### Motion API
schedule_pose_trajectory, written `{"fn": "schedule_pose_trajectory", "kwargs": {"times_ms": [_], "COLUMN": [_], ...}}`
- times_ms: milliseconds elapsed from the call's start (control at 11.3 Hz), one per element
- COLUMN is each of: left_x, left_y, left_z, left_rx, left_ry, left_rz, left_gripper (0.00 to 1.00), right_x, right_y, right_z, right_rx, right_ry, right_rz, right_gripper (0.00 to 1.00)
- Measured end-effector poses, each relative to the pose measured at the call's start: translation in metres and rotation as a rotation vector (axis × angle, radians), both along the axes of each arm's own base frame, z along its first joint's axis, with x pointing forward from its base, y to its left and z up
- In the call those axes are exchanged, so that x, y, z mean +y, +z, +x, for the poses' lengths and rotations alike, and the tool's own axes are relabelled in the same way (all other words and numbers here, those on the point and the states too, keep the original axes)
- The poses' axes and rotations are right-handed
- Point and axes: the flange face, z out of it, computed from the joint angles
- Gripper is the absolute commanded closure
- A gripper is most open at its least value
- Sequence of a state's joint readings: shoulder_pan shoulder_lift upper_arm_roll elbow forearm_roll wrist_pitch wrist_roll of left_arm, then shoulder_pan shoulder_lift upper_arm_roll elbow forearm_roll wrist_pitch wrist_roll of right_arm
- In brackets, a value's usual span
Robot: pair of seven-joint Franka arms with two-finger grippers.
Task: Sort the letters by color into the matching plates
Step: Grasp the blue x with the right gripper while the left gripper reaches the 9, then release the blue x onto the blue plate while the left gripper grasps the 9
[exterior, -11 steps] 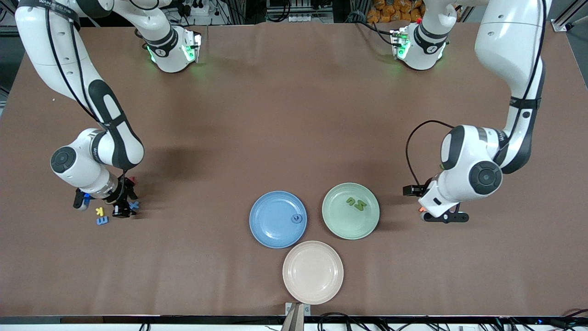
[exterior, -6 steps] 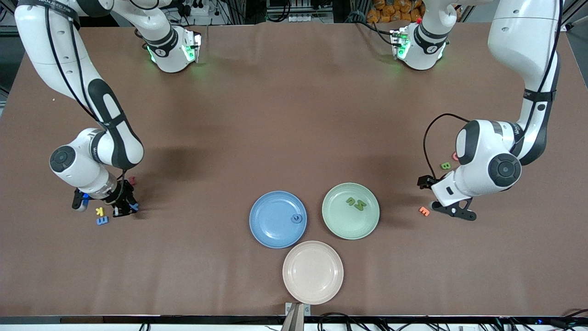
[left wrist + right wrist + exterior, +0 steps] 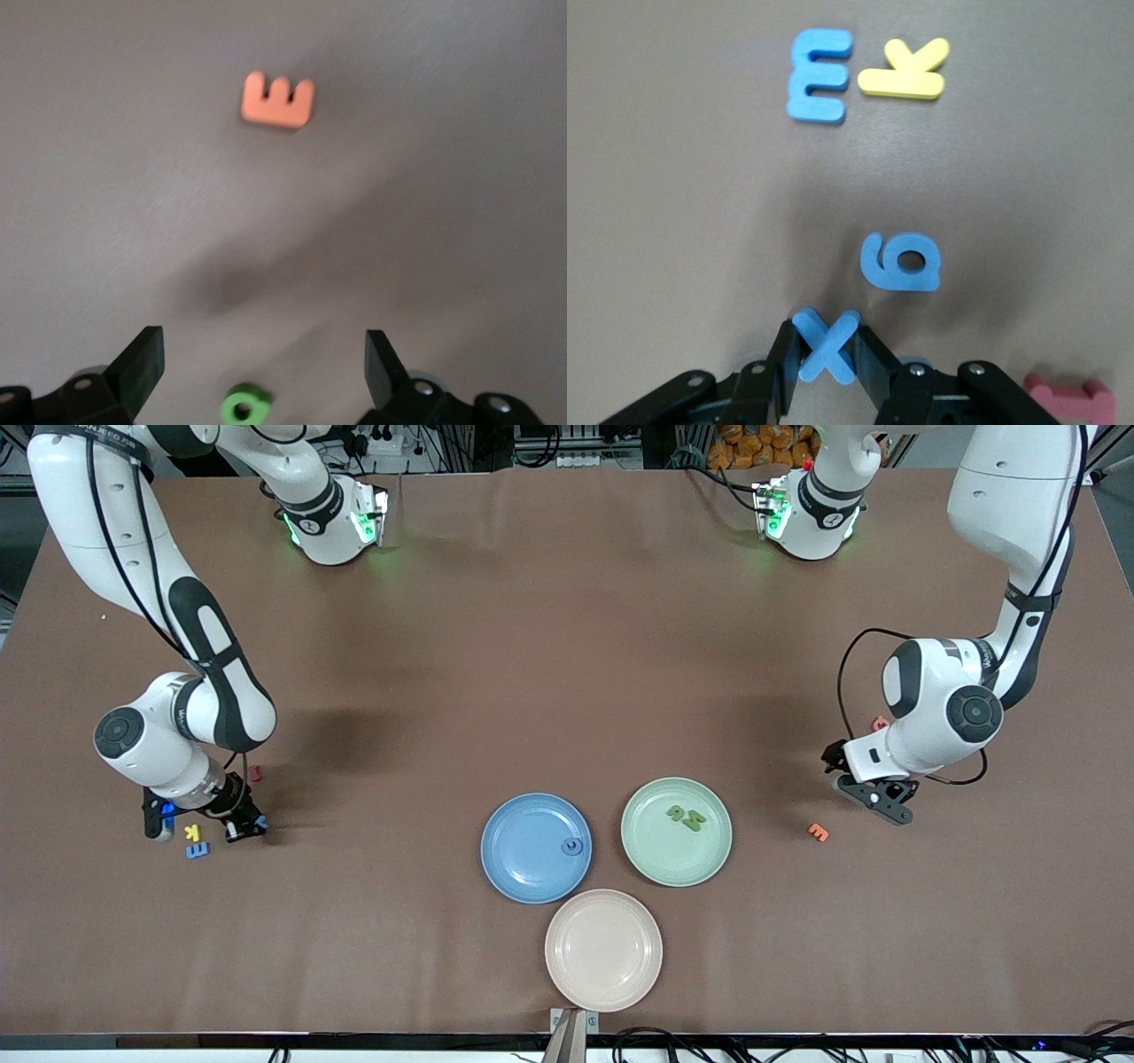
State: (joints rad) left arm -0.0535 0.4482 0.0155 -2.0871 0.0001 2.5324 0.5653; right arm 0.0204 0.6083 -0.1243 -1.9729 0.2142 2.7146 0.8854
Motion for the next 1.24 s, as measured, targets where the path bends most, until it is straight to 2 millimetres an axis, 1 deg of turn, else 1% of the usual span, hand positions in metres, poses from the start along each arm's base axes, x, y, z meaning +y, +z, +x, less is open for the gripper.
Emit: {"fn": "schedule_pose_trajectory", "kwargs": {"times_ms": [89, 178, 267, 355, 444, 533, 800, 888, 977, 1066, 1244], "left_x": [0.011, 0.016, 0.017, 0.017, 0.016, 0.017, 0.018, 0.018, 0.019, 0.019, 0.024], "left_y": [-0.003, -0.007, -0.011, -0.014, -0.018, -0.022, -0.031, -0.033, -0.035, -0.036, -0.034], "left_z": [-0.003, -0.006, -0.01, -0.014, -0.017, -0.02, -0.031, -0.034, -0.036, -0.038, -0.038], "left_rx": [-0.011, -0.017, -0.017, -0.018, -0.024, -0.029, -0.021, -0.016, -0.012, -0.011, -0.016], "left_ry": [-0.012, -0.015, -0.015, -0.019, -0.028, -0.039, -0.045, -0.045, -0.044, -0.043, -0.036], "left_rz": [0.005, 0.008, 0.009, 0.008, 0.009, 0.009, 0.01, 0.01, 0.01, 0.01, 0.014], "left_gripper": [0.0, 0.0, 0.0, 0.06, 0.14, 0.18, 0.17, 0.18, 0.18, 0.18, 0.18], "right_x": [0.002, 0.005, 0.011, 0.018, 0.027, 0.034, 0.058, 0.071, 0.087, 0.108, 0.157], "right_y": [0.0, 0.001, 0.001, 0.001, 0.003, 0.005, 0.015, 0.019, 0.025, 0.033, 0.052], "right_z": [0.001, 0.002, 0.003, 0.004, 0.006, 0.009, 0.02, 0.023, 0.028, 0.035, 0.045], "right_rx": [0.01, 0.014, 0.016, 0.016, 0.011, 0.003, -0.024, -0.029, -0.032, -0.039, -0.071], "right_ry": [0.058, 0.111, 0.165, 0.223, 0.275, 0.311, 0.373, 0.394, 0.419, 0.449, 0.515], "right_rz": [-0.004, -0.007, -0.009, -0.011, -0.013, -0.016, -0.015, -0.014, -0.008, -0.001, 0.011], "right_gripper": [0.97, 0.97, 0.97, 0.97, 0.97, 0.97, 0.97, 0.97, 0.97, 0.95, 0.95]}}
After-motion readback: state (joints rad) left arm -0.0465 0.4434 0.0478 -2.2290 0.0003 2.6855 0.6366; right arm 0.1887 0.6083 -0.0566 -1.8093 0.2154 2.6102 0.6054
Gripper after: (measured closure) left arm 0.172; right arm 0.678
